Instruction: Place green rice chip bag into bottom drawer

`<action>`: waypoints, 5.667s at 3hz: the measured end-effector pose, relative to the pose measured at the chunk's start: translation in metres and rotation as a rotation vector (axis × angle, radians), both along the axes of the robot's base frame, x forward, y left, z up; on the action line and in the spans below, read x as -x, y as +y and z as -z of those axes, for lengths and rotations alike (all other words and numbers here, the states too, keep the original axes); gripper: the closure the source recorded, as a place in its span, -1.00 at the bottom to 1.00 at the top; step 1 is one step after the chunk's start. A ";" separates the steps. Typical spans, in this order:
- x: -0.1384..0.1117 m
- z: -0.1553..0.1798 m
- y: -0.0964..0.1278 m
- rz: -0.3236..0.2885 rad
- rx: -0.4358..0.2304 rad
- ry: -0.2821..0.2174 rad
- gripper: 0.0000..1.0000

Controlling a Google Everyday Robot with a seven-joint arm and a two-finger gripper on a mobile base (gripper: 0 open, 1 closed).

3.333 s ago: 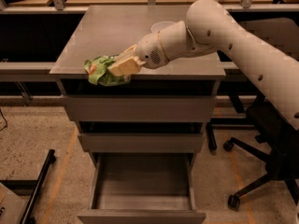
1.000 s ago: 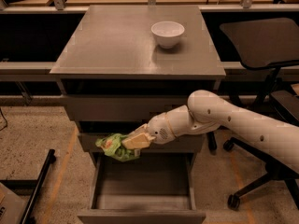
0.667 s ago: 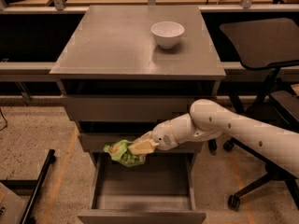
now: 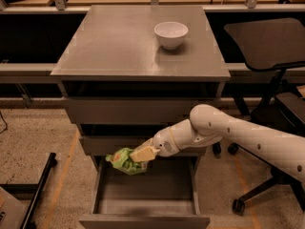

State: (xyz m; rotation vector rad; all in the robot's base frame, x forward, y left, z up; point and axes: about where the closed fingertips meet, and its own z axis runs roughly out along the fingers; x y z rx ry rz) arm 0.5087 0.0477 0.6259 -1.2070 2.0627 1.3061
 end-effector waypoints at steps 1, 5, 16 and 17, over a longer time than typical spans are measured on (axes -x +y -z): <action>0.001 0.026 -0.008 0.023 0.018 0.059 1.00; -0.035 0.150 -0.046 0.092 0.042 0.178 1.00; -0.034 0.386 -0.056 0.347 0.027 0.350 -1.00; -0.034 0.386 -0.056 0.347 0.027 0.351 -1.00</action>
Offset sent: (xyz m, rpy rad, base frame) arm 0.0127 -0.0382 -0.0834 -0.0606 0.1524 -0.0910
